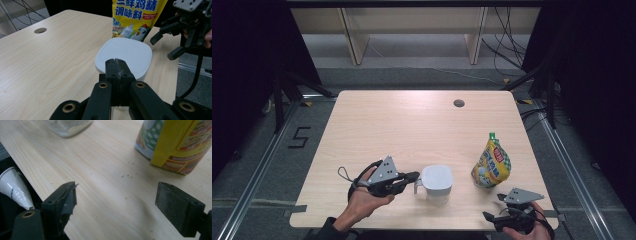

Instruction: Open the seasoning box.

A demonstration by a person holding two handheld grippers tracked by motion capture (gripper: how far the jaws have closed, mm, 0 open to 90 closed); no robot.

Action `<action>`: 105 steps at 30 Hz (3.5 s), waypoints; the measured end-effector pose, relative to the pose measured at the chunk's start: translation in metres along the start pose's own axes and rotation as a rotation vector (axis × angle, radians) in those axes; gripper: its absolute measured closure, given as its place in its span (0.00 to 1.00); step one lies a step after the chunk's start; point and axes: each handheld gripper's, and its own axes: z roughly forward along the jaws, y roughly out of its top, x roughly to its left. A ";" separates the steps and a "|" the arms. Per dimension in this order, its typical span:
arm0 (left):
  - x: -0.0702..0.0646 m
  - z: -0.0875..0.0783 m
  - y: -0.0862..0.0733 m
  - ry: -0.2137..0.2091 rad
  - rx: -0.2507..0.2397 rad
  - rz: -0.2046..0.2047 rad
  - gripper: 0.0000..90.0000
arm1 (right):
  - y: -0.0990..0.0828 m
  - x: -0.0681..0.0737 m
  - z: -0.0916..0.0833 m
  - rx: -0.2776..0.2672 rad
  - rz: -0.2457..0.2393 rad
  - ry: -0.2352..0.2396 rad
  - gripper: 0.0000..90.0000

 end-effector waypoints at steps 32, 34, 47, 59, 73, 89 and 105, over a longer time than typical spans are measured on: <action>0.001 0.020 -0.002 -0.012 0.009 -0.033 0.97 | 0.005 0.005 -0.002 -0.064 -0.039 0.013 0.35; 0.001 0.020 -0.003 -0.014 0.007 -0.046 0.97 | 0.005 0.008 -0.003 -0.063 -0.011 0.015 0.38; 0.004 0.018 -0.006 -0.027 -0.005 -0.061 0.97 | 0.019 0.024 -0.004 -0.158 -0.061 0.038 0.65; 0.004 0.017 -0.006 -0.019 -0.008 -0.051 0.97 | 0.040 0.038 0.004 -0.219 -0.171 0.016 0.86; 0.003 0.017 -0.007 -0.020 -0.008 -0.062 0.97 | 0.060 0.043 0.018 -0.292 -0.184 0.026 0.99; 0.005 0.015 -0.009 -0.008 -0.011 -0.064 0.97 | 0.077 0.051 0.022 -0.324 -0.204 0.025 1.00; 0.006 0.015 -0.010 -0.004 -0.013 -0.069 0.96 | 0.092 0.062 0.021 -0.348 -0.257 0.017 1.00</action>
